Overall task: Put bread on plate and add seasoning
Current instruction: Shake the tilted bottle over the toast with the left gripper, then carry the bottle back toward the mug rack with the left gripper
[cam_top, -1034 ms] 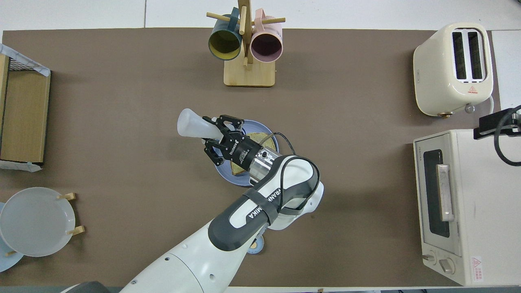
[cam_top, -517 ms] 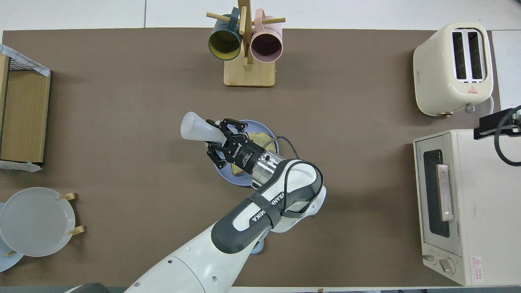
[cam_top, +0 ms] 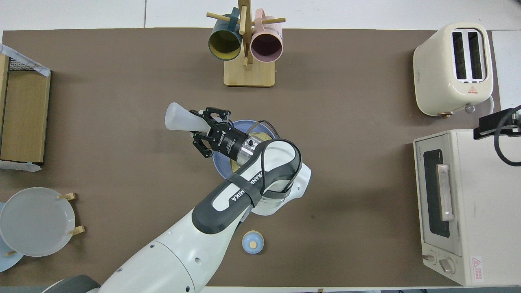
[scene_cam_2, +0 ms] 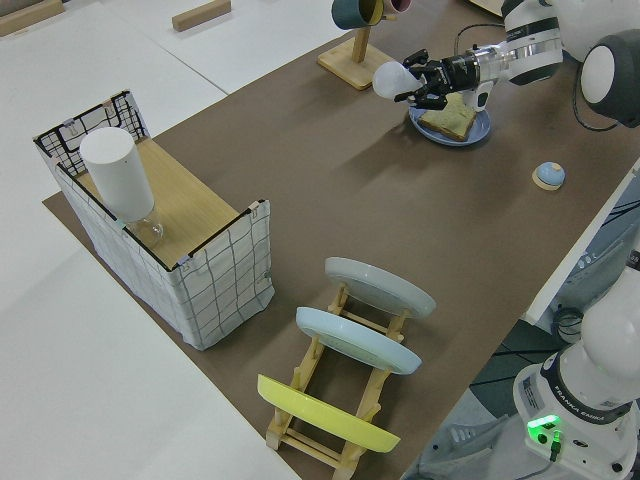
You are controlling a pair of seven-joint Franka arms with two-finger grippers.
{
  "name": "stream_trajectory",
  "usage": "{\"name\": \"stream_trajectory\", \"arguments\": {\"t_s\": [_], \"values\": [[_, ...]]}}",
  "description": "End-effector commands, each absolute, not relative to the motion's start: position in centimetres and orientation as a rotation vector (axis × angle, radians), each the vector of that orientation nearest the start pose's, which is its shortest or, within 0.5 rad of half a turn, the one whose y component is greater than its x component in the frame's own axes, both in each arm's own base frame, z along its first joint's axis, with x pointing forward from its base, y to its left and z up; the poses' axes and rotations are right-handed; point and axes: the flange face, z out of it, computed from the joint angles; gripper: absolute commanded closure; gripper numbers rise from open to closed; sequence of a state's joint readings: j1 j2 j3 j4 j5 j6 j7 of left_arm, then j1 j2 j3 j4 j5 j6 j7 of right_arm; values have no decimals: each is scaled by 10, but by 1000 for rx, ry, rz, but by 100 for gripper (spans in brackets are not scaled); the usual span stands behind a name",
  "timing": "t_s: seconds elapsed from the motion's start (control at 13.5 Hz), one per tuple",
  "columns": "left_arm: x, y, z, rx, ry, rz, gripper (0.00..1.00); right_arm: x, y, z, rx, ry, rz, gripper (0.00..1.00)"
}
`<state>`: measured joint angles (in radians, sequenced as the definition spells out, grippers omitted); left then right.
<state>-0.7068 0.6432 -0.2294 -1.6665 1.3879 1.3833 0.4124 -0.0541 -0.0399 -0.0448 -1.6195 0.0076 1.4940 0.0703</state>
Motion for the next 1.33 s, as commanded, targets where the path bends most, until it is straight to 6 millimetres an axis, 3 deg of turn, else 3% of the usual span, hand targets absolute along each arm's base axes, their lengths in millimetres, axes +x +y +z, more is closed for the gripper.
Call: {"name": "stream_trajectory", "arguments": {"t_s": [0.0,0.15,0.37,0.52,0.67,0.81,1.26], "values": [[446,-455,286,-1073,1384,381,100,527,-52,618,-3133,233,111,0],[442,-456,319,-1159,1396,350,100,527,-52,619,-3133,236,109,0],[458,-432,373,-1394,1382,282,100,527,-52,619,-3133,231,109,0],[462,-420,390,-1648,1269,175,100,527,-52,619,-3133,234,111,0],[481,-397,408,-1926,1166,62,100,526,-52,619,-3133,236,111,0],[507,-357,434,-2197,1147,-32,100,527,-52,619,-3135,234,111,0],[582,-272,447,-2718,938,-288,100,527,-52,618,-3136,236,109,0]]}}
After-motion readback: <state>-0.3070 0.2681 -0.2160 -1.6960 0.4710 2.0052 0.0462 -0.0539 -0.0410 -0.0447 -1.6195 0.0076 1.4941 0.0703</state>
